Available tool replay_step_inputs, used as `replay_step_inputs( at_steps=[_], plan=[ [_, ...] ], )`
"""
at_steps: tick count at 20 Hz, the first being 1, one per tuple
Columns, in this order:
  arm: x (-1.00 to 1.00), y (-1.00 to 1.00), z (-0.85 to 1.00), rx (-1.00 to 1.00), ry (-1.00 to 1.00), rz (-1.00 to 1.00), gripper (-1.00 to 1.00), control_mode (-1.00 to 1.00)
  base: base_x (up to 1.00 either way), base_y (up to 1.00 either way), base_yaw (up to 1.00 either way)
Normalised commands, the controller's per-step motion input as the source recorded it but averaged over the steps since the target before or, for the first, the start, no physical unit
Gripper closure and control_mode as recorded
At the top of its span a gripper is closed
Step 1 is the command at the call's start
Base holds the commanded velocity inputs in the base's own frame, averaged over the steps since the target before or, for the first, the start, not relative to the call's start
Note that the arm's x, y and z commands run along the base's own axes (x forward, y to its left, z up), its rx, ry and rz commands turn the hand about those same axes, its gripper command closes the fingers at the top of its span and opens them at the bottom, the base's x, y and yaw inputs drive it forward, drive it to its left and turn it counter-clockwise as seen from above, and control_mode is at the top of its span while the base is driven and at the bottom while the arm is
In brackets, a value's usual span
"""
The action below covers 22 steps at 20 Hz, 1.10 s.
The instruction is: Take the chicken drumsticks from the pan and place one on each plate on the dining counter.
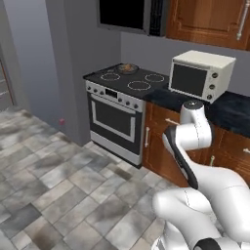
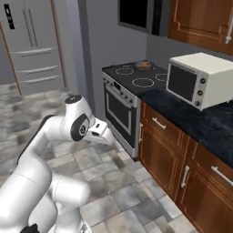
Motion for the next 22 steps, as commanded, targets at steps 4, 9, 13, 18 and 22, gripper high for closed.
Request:
replay_step_inputs(
  at_steps=[4,9,13,18,22],
  plan=[
    [0.00,0.00,0.00,0.00,0.00,0.00,-1.00,1.00,1.00,0.06,0.00],
    [0.00,0.00,0.00,0.00,0.00,0.00,-1.00,1.00,0.95,0.38,-0.33],
    [0.00,0.00,0.00,0.00,0.00,0.00,-1.00,1.00,0.76,0.52,-0.53],
    [0.00,0.00,0.00,0.00,0.00,0.00,-1.00,1.00,0.67,0.59,-0.56],
    [0.00,0.00,0.00,0.00,0.00,0.00,-1.00,1.00,0.59,0.65,-0.54]
  ],
)
